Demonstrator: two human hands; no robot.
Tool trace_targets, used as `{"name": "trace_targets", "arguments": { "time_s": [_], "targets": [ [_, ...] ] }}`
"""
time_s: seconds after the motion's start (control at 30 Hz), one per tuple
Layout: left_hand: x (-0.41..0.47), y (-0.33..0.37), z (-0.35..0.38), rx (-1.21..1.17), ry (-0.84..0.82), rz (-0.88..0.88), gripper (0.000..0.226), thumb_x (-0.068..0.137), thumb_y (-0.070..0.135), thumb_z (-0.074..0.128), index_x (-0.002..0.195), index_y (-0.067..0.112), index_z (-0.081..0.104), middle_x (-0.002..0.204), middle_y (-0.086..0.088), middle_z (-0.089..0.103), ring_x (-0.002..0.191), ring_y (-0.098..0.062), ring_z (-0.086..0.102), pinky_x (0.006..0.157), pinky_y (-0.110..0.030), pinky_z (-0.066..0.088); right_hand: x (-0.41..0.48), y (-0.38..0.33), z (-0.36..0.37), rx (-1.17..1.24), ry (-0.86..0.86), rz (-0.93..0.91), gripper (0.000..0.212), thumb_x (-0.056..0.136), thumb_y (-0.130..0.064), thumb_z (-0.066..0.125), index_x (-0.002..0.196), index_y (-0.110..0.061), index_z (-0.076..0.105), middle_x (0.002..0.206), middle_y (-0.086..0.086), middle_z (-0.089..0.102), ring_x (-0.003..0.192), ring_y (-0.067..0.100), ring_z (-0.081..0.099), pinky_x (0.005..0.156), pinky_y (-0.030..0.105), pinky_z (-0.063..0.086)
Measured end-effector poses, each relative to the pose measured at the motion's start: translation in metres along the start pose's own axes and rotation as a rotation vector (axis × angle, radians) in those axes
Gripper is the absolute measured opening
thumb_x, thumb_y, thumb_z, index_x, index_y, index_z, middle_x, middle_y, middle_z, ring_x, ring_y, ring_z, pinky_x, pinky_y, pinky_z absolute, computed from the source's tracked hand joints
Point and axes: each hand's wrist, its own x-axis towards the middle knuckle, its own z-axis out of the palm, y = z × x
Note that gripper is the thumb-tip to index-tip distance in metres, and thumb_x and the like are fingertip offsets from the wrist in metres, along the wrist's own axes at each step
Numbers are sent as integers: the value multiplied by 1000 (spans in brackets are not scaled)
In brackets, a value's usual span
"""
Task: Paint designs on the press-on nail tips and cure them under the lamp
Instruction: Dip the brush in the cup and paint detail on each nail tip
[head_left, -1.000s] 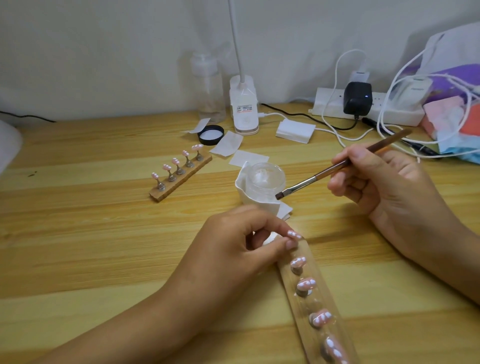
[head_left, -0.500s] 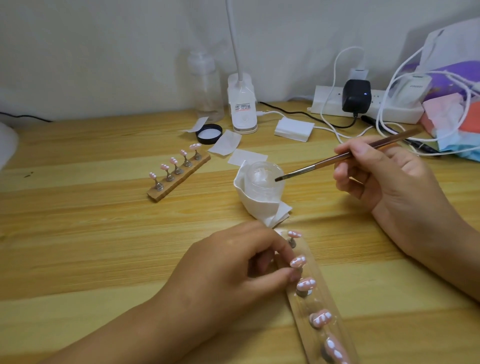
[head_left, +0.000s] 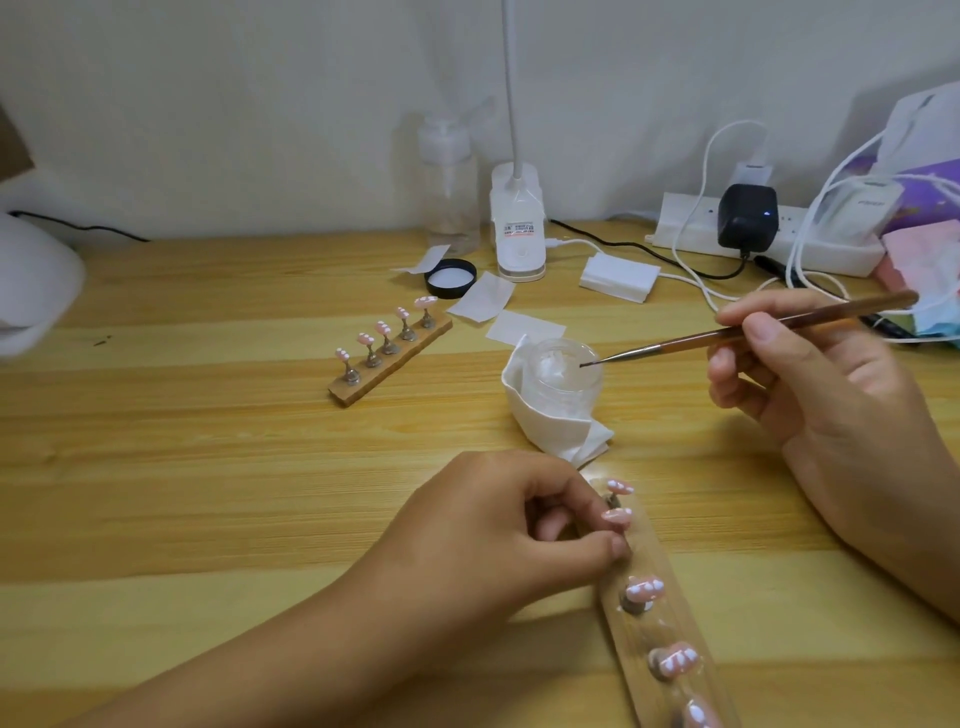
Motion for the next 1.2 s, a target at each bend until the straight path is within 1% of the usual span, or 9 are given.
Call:
{"name": "trace_targets", "arguments": {
  "time_s": [0.2,0.3,0.4,0.53,0.7,0.87,0.93,1.03,1.2],
  "targets": [
    [-2,-4,-6,-305,54,4,10,71,32,79,75,25,72,56,13,43,51,-3,37,49,-14,31,0,0,0,-4,11,-29,12,88,-36,63,94,-29,71,77,-7,64,75,9,60,68,21,52],
    [-4,-4,-12,-521,180,69,9,66,34,75,72,29,71,71,8,68,61,-1,57,54,-11,42,0,0,0,-20,14,-60,19,86,-42,66,97,-28,71,78,-6,65,76,9,61,68,21,52],
    [-4,-2,-15,-739,212,88,6,69,27,73,69,31,69,87,-2,75,75,-13,72,56,-14,49,-1,1,0,-71,24,-101,24,87,-47,67,100,-28,70,80,-5,65,78,11,62,68,21,52],
    [-2,-1,-16,-845,241,30,7,65,25,75,71,28,73,81,-4,75,74,-13,72,58,-14,52,-2,2,0,-114,13,-142,23,90,-47,65,102,-28,68,83,-3,65,80,15,61,69,23,52],
    [4,-4,-19,-953,324,-52,10,70,14,72,77,18,78,80,-3,72,71,-9,69,60,-15,53,-4,2,1,-76,-30,-166,26,91,-25,47,102,-31,70,83,-1,65,81,17,60,70,24,50],
    [8,-2,-19,-968,390,-94,9,71,19,76,72,27,73,92,3,72,74,-13,70,56,-19,54,-13,1,9,-169,-77,-210,19,97,-38,53,108,-30,67,89,-3,66,86,21,61,76,28,50],
    [9,-2,-18,-984,352,-135,8,70,26,65,77,25,68,105,2,73,82,-23,74,56,-24,56,-16,1,11,-216,-93,-227,22,98,-42,52,111,-30,66,92,-4,67,88,20,62,79,27,50],
    [10,0,-20,-1022,160,-156,7,86,27,63,88,27,56,117,3,70,98,-37,71,67,-35,60,-17,1,12,-248,-108,-245,24,97,-25,47,112,-31,65,94,-5,67,90,17,64,81,25,50],
    [8,-1,-20,-1093,-52,-134,9,91,28,50,85,30,56,128,4,64,112,-39,64,83,-47,58,-18,-2,16,-295,-146,-200,24,95,-24,45,109,-22,64,93,-3,67,90,11,63,83,18,48]
  ]
}}
